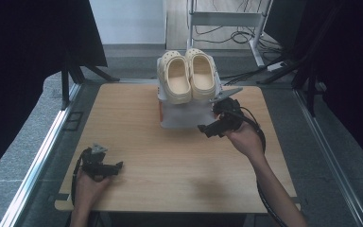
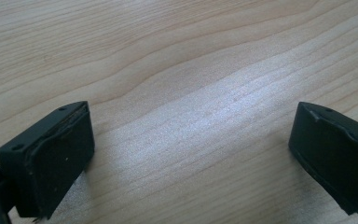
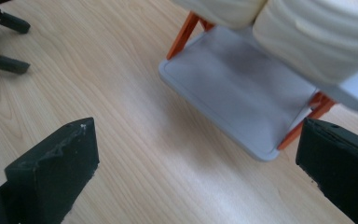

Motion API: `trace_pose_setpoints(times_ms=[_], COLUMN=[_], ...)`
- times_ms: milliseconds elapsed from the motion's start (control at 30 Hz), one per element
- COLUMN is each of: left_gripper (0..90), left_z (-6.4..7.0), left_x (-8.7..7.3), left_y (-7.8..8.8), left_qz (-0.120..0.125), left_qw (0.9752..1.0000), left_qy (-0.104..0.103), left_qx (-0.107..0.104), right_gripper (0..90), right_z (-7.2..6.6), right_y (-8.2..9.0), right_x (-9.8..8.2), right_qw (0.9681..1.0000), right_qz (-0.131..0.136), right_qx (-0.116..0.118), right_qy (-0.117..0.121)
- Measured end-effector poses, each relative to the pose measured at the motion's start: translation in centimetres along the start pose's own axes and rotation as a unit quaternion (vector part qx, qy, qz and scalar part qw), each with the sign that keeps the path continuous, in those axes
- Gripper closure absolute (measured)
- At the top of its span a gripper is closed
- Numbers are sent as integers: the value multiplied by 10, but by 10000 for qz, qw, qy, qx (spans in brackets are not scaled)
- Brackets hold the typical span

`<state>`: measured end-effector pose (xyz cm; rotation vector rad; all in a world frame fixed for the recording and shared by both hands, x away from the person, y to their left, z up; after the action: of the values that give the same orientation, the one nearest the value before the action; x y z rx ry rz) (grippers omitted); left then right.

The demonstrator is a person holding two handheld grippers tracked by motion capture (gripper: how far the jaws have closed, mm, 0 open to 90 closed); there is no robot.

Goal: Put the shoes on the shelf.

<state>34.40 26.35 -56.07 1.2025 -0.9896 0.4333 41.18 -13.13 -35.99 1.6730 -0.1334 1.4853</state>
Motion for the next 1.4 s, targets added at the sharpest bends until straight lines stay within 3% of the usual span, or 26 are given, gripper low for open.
trace_pose_setpoints(times_ms=[700,1100,1400], left_gripper=[2,2,2], left_z=[1,1,1], left_x=[0,0,0], left_y=[0,0,0], left_qz=[-8,3,3], left_qw=[10000,10000,10000], left_qy=[34,44,44], left_qx=[26,29,29], right_gripper=[0,0,0], right_z=[-12,-24,-34], right_y=[23,16,0], right_x=[-79,-126,-161], right_qw=[9997,9996,9993], right_qz=[167,219,124], right_qx=[84,19,85], right_qy=[-137,-158,-331])
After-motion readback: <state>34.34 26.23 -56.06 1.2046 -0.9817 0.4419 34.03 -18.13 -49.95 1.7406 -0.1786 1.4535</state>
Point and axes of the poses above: each handheld gripper's, and its own axes: y roughly backward along the jaws, x roughly out of its top, z roughly to its right, the point moved 5 cm from there along -y, roughly forward along the jaws, and after that the axes turned 14 degrees about z, right-handed, at the moved point
